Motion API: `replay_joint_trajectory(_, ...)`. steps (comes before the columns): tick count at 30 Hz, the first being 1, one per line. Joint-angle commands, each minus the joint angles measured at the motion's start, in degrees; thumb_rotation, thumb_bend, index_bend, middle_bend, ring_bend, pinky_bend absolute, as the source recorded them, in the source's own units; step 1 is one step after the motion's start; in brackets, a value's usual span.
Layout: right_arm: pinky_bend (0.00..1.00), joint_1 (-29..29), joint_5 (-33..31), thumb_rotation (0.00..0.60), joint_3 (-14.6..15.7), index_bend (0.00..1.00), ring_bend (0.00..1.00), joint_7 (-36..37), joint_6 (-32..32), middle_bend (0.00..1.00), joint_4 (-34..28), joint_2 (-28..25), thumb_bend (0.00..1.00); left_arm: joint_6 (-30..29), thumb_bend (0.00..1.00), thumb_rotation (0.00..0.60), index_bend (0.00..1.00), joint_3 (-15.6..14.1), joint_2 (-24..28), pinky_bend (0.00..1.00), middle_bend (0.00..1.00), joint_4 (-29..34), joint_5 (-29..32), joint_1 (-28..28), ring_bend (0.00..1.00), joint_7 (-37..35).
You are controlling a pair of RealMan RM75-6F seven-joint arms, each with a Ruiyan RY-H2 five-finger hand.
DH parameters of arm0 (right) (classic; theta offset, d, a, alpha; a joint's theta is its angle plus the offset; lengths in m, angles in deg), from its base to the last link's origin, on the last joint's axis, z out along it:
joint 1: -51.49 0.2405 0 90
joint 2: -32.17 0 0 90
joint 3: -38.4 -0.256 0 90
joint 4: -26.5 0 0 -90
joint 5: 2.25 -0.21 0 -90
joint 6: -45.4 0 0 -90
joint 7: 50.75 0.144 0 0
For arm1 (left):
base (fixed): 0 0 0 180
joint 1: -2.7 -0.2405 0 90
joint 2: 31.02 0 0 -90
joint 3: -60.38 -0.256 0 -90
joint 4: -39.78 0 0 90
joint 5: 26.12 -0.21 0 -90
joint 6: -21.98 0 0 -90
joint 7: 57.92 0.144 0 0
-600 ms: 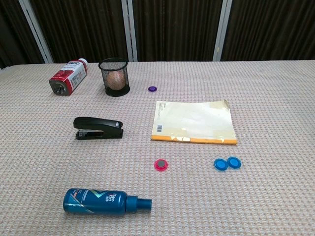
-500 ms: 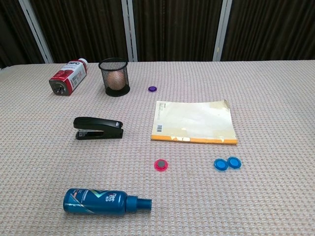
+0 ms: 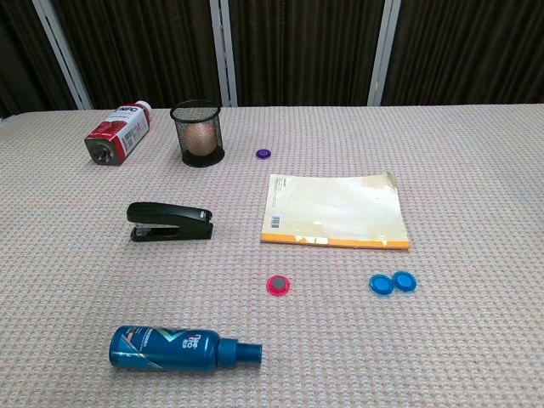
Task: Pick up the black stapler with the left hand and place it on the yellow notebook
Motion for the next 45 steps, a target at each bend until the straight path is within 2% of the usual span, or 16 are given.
replay_joint_trajectory(1,0.00,0.03,-0.10,0.600,0.02,0.00,0.00,-0.05,0.10,0.00,-0.14,-0.03,0.08,3.55,0.32,0.600,0.07,3.81,-5.63,0.21,0.11,-5.35,2.38,4.34,0.09,1.65)
replay_joint_trajectory(7,0.00,0.11,0.23,0.600,-0.02,0.00,0.00,0.85,-0.05,0.00,-0.52,-0.40,0.08,7.10,0.32,0.600,0.11,6.09,-11.28,0.22,0.15,-9.36,1.58,10.21,0.11,2.03)
replay_joint_trajectory(13,0.00,0.63,1.12,0.600,0.06,0.00,0.00,2.55,0.27,0.00,-0.47,-0.99,0.08,11.92,0.32,0.600,0.13,6.96,-15.43,0.23,0.18,-8.72,2.69,14.75,0.14,4.76)
replay_joint_trajectory(19,0.00,1.84,-0.12,0.600,-0.91,0.00,0.00,4.67,1.93,0.00,0.03,-1.57,0.09,18.73,0.32,0.600,0.13,7.99,-17.82,0.23,0.17,-8.05,7.64,18.67,0.14,10.37)
replay_joint_trajectory(26,0.00,3.19,-1.96,0.600,-1.94,0.00,0.00,6.14,4.08,0.00,0.68,-1.68,0.08,23.22,0.32,0.600,0.13,9.02,-19.92,0.22,0.18,-9.49,12.99,21.88,0.14,15.90)
replay_joint_trajectory(34,0.00,2.95,-0.95,0.600,-1.59,0.00,0.00,6.89,3.07,0.00,0.57,-2.06,0.08,28.43,0.32,0.600,0.15,9.68,-23.11,0.23,0.20,-12.12,16.36,25.92,0.15,14.05)
replay_joint_trajectory(40,0.00,2.84,-1.13,0.600,-1.54,0.00,0.00,7.80,2.95,0.00,0.70,-2.45,0.08,28.81,0.32,0.600,0.24,8.64,-25.30,0.27,0.28,-13.28,16.10,27.73,0.23,15.01)
replay_joint_trajectory(45,0.00,2.82,-0.98,0.600,-1.52,0.00,0.00,8.04,2.70,0.00,0.81,-2.54,0.08,29.50,0.35,0.600,0.46,8.45,-27.22,0.38,0.46,-14.35,17.44,28.92,0.37,15.70)
